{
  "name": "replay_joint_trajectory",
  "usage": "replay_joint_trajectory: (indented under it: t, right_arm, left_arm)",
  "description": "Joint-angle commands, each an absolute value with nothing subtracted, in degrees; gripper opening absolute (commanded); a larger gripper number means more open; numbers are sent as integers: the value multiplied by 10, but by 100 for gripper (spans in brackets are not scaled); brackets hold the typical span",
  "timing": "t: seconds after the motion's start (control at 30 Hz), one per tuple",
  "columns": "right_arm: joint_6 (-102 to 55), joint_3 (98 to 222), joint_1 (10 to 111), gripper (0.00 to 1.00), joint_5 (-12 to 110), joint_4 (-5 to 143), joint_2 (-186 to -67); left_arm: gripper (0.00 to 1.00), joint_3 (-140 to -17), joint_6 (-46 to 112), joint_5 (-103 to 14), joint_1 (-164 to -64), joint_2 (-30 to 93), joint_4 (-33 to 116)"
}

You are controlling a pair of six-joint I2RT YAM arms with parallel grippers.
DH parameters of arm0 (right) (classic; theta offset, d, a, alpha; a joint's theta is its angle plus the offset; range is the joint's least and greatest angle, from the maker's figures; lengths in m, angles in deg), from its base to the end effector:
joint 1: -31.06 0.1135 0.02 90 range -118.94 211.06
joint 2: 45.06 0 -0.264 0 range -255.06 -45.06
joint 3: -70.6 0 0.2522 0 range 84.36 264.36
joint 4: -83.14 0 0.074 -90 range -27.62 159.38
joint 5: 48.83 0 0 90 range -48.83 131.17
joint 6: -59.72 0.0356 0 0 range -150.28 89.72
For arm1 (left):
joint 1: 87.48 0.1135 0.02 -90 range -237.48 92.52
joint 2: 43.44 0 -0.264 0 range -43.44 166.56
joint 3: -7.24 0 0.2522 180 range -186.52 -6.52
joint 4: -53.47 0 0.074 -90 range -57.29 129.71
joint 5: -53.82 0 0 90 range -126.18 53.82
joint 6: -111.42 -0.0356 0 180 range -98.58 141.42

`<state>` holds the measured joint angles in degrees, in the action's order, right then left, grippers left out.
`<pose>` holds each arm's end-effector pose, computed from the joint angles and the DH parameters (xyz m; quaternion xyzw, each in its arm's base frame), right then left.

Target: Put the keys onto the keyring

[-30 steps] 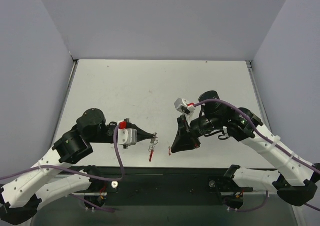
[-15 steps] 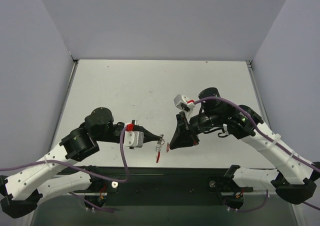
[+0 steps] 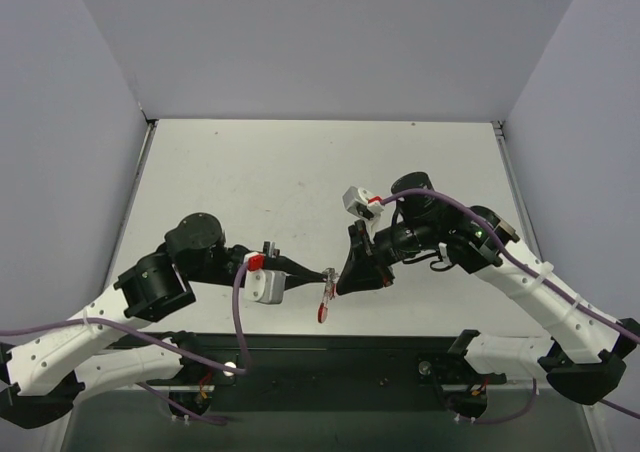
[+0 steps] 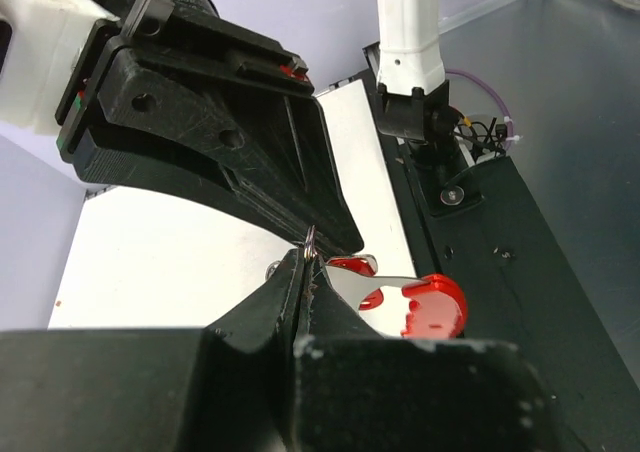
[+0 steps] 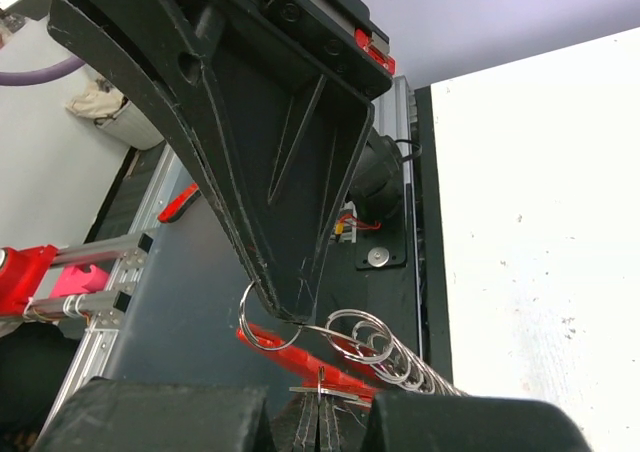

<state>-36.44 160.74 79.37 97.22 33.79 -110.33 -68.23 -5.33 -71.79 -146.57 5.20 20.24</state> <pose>0.1268 0.1868 0.4205 -0.5658 0.5437 0.5405 0.3036 0.0710 -0.1590 0.4140 0.6326 0.3810 -0.3957 0.5460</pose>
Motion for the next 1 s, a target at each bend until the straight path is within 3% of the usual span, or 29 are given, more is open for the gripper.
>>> replay_joint_trajectory:
  t: [0.0,0.97]
  right_arm:
    - [-379,1629,790,0,1001,351,-1106]
    - [-367,1642,790,0,1028,349,-1097]
  left_arm:
    - [0,-712,-71,-726,-1472,50,193]
    - [0,-703,-97,-627,-1486,61,183]
